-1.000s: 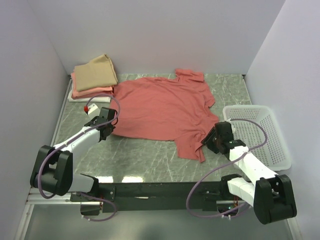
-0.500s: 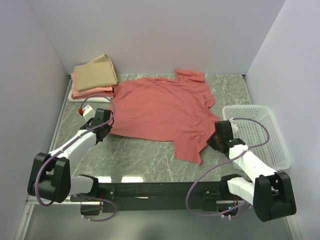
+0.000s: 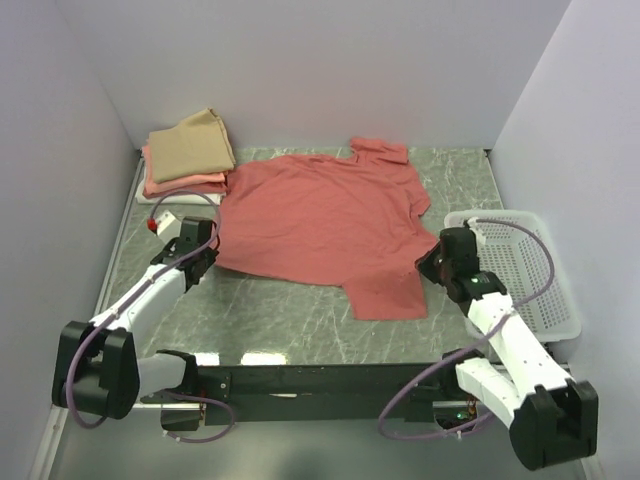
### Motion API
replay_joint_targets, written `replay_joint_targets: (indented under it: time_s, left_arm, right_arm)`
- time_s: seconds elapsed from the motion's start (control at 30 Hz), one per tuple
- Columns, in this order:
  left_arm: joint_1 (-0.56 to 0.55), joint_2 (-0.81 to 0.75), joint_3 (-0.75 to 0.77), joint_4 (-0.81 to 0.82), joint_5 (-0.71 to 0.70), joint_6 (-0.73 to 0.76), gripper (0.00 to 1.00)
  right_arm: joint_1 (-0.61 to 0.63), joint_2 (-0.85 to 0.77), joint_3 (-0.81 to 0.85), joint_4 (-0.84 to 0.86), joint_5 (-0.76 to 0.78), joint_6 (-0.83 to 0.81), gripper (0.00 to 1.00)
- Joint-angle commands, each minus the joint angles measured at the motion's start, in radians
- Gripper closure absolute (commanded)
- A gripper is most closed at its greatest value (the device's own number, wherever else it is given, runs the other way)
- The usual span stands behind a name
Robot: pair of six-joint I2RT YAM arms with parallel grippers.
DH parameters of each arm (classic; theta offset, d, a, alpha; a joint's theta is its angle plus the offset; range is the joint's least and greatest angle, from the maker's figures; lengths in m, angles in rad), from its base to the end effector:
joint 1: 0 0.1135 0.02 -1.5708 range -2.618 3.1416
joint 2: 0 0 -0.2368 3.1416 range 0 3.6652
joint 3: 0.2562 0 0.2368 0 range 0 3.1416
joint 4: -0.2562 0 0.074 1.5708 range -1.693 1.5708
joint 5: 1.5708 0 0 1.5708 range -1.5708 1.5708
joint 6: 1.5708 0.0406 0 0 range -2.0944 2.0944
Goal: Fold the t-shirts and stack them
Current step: Flatten the tshirt out
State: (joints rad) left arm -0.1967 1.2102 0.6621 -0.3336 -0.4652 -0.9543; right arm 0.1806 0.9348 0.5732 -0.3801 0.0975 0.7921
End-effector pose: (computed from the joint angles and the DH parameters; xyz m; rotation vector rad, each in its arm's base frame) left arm 0.2324 -0.0277 0.1818 -1.0428 2.0859 0.0079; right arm 0.1967 0.0319 0.2018 0.7518 2.2148 0.3801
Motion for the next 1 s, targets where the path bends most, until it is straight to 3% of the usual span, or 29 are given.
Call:
replay_joint_targets:
  time_s: [0.0, 0.3, 0.5, 0.8, 0.97]
  left_arm:
    - [0.009, -0.05, 0.066, -0.018, 0.026, -0.015, 0.99]
    - [0.016, -0.179, 0.249, -0.133, 0.039, 0.002, 0.99]
    - [0.019, -0.304, 0.497, -0.232, 0.028, 0.048, 0.99]
    - [0.019, -0.318, 0.898, -0.301, 0.06, 0.104, 0.99]
    - [0.019, -0.239, 1.025, -0.283, 0.053, 0.147, 0.99]
  right_arm:
    - [-0.006, -0.086, 0.099, -0.061, -0.008, -0.024, 1.0]
    - [-0.007, -0.233, 0.373, -0.255, 0.065, -0.076, 1.0]
    - [-0.007, -0.281, 0.708, -0.35, 0.11, -0.132, 1.0]
    - [-0.006, -0.251, 1.16, -0.382, 0.081, -0.214, 1.0]
    - [-0.007, -0.199, 1.208, -0.341, 0.056, -0.22, 1.0]
